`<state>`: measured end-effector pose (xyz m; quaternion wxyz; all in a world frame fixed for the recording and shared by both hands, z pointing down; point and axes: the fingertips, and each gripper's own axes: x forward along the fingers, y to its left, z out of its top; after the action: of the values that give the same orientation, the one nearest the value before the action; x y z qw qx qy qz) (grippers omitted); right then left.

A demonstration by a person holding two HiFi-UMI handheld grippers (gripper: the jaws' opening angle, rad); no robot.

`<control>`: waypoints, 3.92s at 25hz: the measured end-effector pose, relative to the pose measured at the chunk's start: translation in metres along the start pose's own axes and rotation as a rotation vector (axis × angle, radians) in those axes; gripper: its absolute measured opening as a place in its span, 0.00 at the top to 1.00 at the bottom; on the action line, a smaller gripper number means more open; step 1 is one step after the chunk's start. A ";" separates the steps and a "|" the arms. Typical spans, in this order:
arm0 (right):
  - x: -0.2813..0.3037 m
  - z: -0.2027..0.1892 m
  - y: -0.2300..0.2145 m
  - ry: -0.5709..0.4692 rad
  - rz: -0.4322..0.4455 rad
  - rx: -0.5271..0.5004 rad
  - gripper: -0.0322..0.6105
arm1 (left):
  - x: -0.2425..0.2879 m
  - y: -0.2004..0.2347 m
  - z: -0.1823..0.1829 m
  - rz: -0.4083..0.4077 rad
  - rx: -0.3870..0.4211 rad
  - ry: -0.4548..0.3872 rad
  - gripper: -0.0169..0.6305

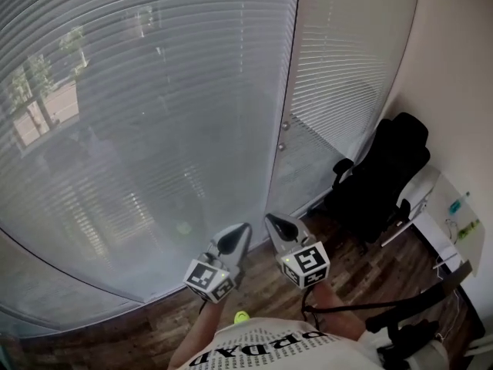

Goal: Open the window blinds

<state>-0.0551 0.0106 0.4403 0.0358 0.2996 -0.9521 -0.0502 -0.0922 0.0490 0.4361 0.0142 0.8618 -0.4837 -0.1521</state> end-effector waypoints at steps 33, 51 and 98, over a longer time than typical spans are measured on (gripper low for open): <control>0.121 0.003 -0.149 -0.015 0.119 -0.027 0.94 | 0.168 0.105 -0.012 0.106 0.014 0.024 0.98; 0.159 0.007 -0.236 -0.045 0.099 -0.056 0.94 | 0.253 0.133 -0.018 0.144 0.066 0.030 0.98; 0.209 -0.005 -0.302 0.015 -0.134 -0.090 0.74 | 0.278 0.173 -0.029 0.032 -0.002 0.047 0.98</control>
<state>-0.0543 -0.3562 0.4180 0.0529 0.3611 -0.9264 -0.0929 -0.0921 -0.2794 0.4247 0.0289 0.8572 -0.4969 -0.1322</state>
